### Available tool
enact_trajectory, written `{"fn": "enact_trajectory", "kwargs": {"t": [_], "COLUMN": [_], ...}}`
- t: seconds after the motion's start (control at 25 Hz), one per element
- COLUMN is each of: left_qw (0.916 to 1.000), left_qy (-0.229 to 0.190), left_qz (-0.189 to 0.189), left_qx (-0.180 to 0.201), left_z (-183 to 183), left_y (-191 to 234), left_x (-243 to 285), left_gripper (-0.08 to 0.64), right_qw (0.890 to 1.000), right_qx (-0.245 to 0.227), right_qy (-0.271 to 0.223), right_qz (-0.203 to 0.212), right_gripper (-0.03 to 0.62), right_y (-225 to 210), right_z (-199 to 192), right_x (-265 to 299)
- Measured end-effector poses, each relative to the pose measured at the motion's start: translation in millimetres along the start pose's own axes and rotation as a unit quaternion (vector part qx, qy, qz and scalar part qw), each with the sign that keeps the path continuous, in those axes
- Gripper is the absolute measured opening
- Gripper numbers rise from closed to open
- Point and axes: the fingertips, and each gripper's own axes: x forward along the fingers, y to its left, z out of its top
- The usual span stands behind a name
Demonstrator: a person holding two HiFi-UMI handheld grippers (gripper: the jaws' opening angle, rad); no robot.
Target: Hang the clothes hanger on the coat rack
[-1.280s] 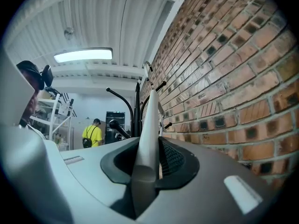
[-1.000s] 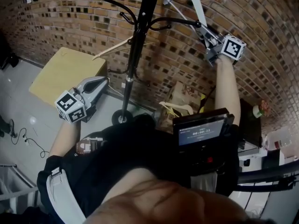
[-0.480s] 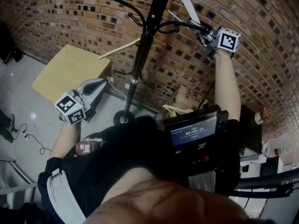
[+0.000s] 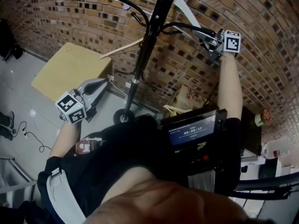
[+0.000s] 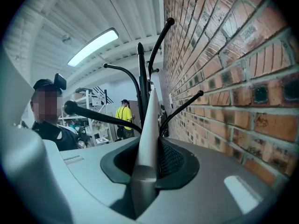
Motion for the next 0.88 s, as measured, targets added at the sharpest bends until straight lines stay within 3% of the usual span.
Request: {"fn": "enact_trajectory", "kwargs": {"t": [0.28,0.6,0.88], "left_qw": [1.0000,0.9999,0.9999], "left_qy": [0.001,-0.002,0.003], "left_qz": [0.004,0.007,-0.010], "left_qx": [-0.001,-0.008,-0.013], "left_z": [-4.4,-4.2,-9.9], "left_y": [3.8,7.6,4.4], "left_x": [-2.3,-8.0,-1.0], "left_gripper": [-0.006,-0.006,-0.006], "right_qw": [0.999,0.999,0.994], "right_qx": [0.020,-0.012,-0.009], "right_qy": [-0.010,-0.046,-0.099], "right_qz": [0.033,-0.010,-0.046], "right_gripper": [0.112,0.127,0.218], "right_y": [-4.4,-1.3,3.1], "right_z": [-4.9,-2.9,-12.0], "right_x": [-4.2,-7.9,-31.3]}}
